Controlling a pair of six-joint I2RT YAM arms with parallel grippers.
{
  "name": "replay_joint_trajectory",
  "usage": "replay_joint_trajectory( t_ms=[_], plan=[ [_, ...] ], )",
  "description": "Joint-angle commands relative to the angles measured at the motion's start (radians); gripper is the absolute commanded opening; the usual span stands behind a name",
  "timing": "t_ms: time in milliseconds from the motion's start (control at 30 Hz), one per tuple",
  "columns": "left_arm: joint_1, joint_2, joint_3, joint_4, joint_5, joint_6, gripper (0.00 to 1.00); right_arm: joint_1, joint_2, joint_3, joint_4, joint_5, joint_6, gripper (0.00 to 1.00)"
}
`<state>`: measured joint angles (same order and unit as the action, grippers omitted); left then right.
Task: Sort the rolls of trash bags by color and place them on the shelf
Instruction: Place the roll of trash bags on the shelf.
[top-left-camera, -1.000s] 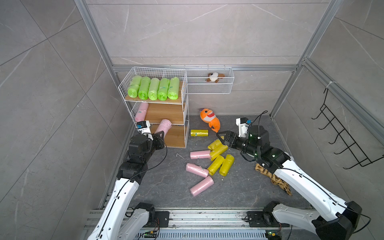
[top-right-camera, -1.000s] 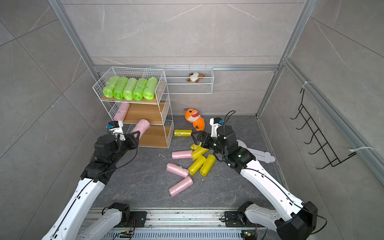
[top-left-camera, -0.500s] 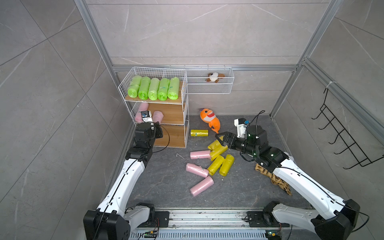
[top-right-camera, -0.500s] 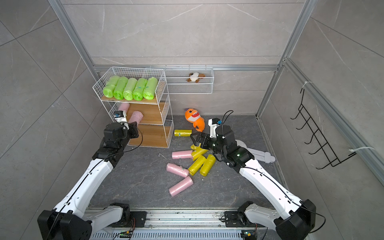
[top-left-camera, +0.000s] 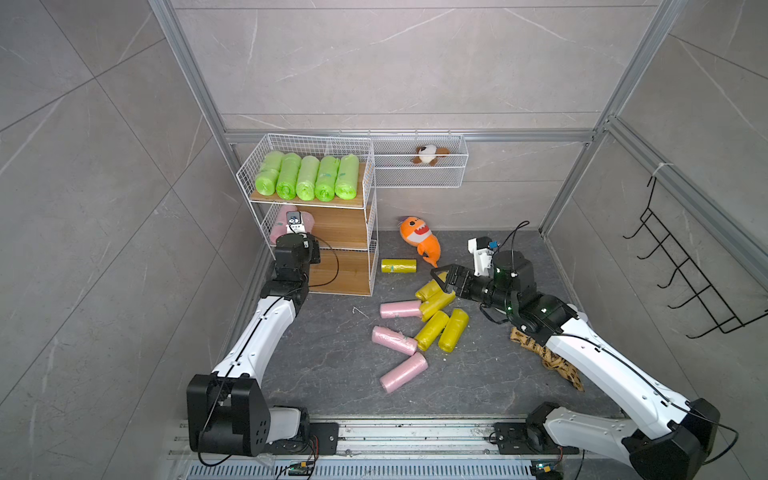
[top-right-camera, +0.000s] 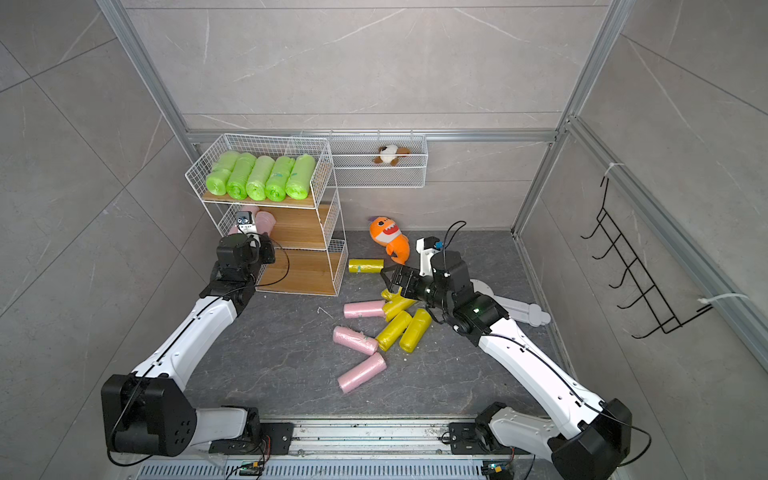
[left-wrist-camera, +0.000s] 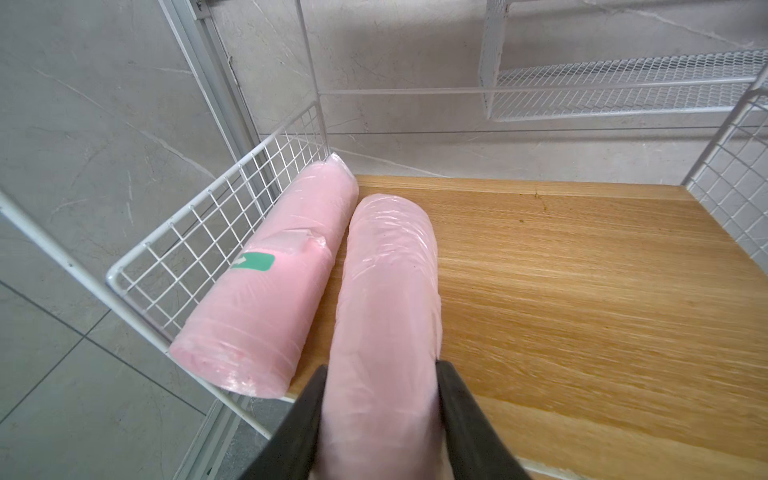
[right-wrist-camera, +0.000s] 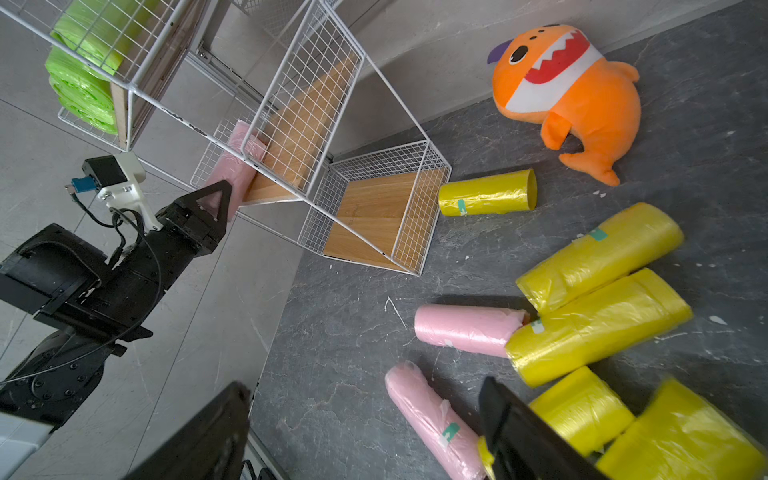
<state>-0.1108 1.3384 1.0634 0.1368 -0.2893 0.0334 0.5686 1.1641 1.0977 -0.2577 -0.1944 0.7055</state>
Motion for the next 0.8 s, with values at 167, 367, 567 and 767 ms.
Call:
replay_joint_trajectory(
  t_ms=[167, 367, 567, 767],
  plan=[
    [0.008, -0.024, 0.056, 0.066, 0.051, -0.025, 0.60, -0.001, 0.003, -0.018, 0.018, -0.004, 0.000, 0.90],
    [0.009, -0.079, 0.070, -0.024, 0.044, -0.123, 0.71, -0.001, 0.001, -0.025, 0.024, -0.012, 0.009, 0.90],
    [0.010, -0.202, -0.018, -0.090, 0.085, -0.244, 0.73, -0.001, -0.001, -0.032, 0.024, -0.013, 0.009, 0.90],
    [0.043, -0.264, -0.094, -0.115, 0.192, -0.329, 0.51, -0.002, 0.009, -0.040, 0.038, -0.021, 0.012, 0.90]
  ],
)
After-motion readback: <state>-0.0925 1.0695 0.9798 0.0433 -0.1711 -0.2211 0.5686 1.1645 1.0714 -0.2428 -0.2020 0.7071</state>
